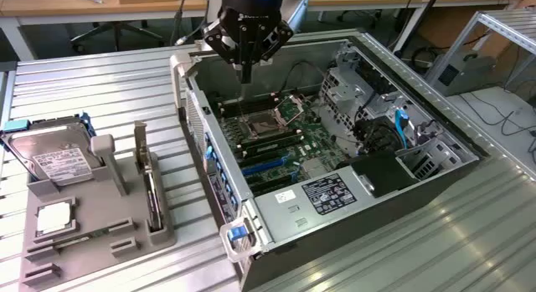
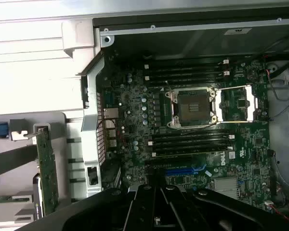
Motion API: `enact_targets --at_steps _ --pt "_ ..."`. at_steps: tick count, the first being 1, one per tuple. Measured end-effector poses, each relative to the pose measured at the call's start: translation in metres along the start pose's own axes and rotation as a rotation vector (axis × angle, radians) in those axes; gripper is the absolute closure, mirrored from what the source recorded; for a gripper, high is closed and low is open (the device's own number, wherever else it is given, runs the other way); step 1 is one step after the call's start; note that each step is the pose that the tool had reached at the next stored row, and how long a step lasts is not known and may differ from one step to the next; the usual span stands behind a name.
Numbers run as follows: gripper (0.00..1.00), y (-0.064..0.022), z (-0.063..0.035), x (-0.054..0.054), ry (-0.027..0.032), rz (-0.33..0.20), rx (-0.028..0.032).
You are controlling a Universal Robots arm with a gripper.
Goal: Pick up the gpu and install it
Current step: 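Reach for the gpu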
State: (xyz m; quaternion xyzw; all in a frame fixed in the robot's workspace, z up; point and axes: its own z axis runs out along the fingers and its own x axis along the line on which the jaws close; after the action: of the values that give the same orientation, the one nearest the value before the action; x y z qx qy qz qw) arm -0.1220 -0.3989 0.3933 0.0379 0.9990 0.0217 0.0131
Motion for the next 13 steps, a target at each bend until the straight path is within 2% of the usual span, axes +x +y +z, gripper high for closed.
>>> enact_targets --at_steps 13 --pt "0.89 0.0000 0.0000 0.0001 0.0000 0.000 0.0000"
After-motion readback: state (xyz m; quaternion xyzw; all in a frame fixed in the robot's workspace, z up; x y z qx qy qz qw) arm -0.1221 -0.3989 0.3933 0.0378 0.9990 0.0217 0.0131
